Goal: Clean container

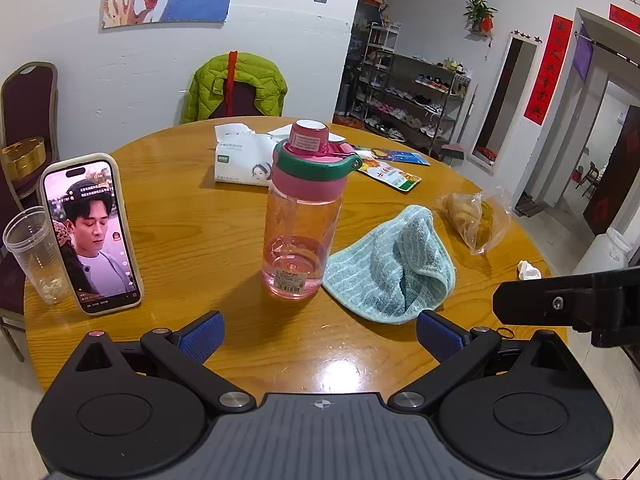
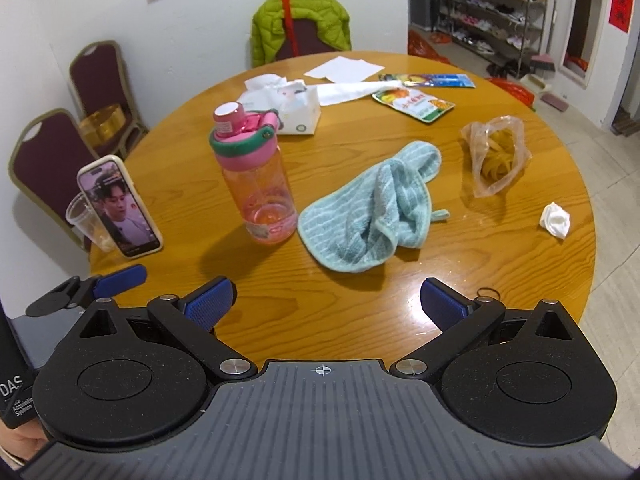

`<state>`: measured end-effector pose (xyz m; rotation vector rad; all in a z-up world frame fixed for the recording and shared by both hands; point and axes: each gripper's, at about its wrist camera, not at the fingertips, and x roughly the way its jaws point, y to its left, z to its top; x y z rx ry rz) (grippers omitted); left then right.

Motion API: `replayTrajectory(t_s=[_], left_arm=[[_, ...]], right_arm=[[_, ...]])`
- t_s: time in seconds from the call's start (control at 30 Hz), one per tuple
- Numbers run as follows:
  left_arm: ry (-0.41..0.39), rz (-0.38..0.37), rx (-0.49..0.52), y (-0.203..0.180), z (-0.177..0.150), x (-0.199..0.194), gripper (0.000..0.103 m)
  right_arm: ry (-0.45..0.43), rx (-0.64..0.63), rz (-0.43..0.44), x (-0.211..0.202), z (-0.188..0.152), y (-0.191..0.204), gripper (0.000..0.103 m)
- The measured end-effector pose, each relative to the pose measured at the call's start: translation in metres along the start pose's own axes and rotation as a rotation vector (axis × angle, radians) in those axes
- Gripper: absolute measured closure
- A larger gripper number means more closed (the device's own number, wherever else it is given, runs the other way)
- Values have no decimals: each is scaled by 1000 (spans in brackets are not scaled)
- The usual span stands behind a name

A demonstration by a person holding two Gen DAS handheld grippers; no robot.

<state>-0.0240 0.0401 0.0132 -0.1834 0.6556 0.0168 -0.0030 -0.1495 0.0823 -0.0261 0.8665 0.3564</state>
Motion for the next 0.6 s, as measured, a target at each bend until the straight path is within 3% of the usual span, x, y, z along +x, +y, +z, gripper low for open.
replayTrajectory(t_s=[0.6], left_arm=[[8, -19, 12, -6, -2, 4, 1]], right_arm=[[3, -17, -30, 2, -3, -5, 0]])
